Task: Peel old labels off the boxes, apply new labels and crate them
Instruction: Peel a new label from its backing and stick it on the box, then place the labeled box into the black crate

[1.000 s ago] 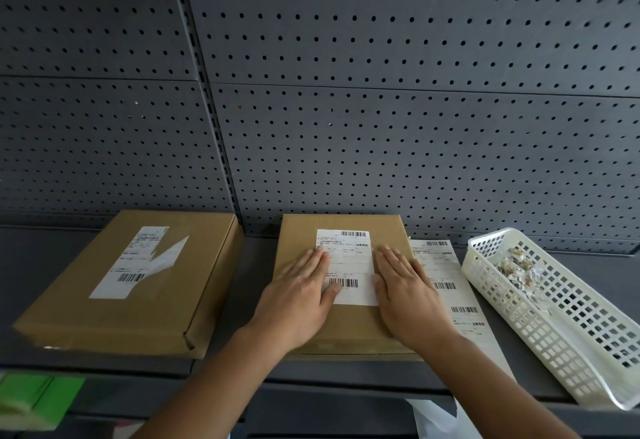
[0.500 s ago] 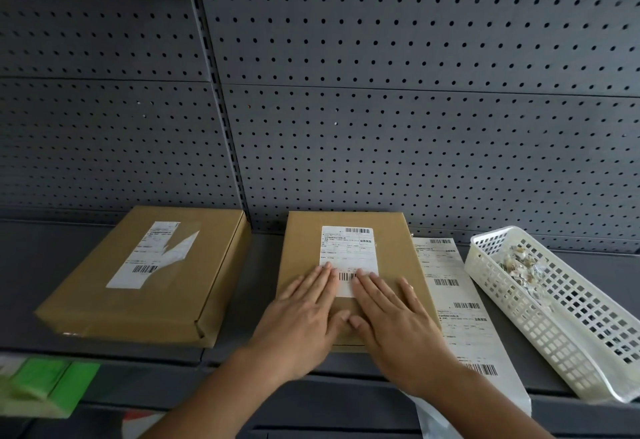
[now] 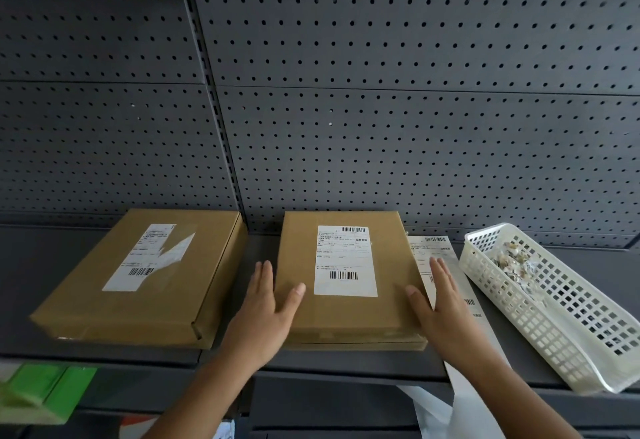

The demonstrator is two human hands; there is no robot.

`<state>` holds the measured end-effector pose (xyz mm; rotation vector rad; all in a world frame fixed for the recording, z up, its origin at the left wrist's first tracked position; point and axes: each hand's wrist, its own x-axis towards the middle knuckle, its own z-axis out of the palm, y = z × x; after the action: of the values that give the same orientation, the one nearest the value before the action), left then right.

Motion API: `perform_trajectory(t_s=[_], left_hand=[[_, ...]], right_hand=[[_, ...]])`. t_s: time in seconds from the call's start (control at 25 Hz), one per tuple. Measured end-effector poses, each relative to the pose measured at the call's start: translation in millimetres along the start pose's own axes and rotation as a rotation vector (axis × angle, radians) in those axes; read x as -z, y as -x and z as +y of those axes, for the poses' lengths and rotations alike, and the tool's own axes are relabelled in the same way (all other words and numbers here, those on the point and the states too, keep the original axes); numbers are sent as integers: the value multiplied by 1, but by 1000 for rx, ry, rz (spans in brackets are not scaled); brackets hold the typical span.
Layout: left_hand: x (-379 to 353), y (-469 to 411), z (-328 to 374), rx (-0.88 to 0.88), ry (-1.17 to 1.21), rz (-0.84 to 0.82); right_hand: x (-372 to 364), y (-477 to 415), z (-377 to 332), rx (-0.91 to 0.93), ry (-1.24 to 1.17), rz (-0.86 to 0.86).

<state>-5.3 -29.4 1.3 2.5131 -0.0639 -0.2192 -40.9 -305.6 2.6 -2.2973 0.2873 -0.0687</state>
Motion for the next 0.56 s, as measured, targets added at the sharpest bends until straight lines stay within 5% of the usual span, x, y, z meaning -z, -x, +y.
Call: perform_trajectory(t_s=[0.2, 0.36, 0.56], left_hand=[[-5, -12, 18, -91, -52, 79], [-10, -22, 3, 160, 392, -38], [4, -13, 12, 25, 514, 36]], right_hand=[[-9, -11, -6, -17, 44, 8], [-16, -16, -8, -238, -167, -55], [-5, 6, -31, -245, -318, 18]])
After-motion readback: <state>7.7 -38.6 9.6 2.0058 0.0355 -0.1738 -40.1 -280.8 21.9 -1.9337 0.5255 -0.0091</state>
